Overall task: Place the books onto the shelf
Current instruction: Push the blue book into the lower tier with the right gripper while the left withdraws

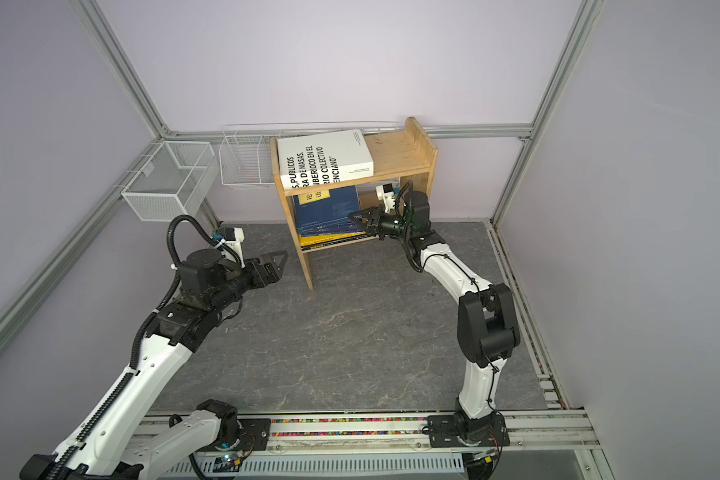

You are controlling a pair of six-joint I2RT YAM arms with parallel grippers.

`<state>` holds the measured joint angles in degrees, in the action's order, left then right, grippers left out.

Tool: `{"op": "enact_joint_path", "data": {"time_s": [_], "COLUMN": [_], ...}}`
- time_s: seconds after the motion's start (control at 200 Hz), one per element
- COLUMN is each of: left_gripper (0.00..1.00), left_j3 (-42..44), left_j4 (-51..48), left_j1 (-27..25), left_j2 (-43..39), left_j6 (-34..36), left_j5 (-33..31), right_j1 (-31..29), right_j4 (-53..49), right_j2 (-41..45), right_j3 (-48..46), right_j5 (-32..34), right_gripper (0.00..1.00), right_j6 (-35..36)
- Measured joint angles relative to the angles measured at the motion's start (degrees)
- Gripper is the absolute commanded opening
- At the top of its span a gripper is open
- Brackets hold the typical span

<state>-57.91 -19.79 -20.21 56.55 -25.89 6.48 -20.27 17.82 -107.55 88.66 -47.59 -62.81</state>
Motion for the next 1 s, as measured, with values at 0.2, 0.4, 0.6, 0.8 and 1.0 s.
{"op": "enact_joint_path", "data": {"time_s": [0.2, 0.4, 0.6, 0.8, 1.0], "left_gripper": [0.97, 0.97, 0.97, 0.97, 0.97], "left_j3": [0.0, 0.0, 0.0, -0.57, -3.13], "left_j4": [0.87, 1.46, 2.82, 4.87, 11.3], "left_j1": [0.13, 0.28, 0.33, 0.33, 0.33], "left_j2": [1.36, 2.95, 4.0, 7.21, 13.31], "left_j6": [-0.28, -0.63, -1.01, -1.49, -4.5], "left_j5": [0.44, 1.07, 1.46, 0.81, -0.81], "right_j1": [0.11, 0.15, 0.13, -0.07, -0.13], "right_j4": [0.0, -0.02, -0.07, -2.58, -4.76], "right_j2": [-2.25, -2.62, -2.62, -2.62, -2.62], "right_j3": [1.07, 1.84, 2.08, 3.28, 3.41], "right_j5": [0.24, 0.24, 0.28, 1.16, 1.88], "right_gripper": [0.07, 0.07, 0.08, 0.08, 0.09], "right_j6": [0.0, 0.02, 0.0, 1.4, 3.19]}}
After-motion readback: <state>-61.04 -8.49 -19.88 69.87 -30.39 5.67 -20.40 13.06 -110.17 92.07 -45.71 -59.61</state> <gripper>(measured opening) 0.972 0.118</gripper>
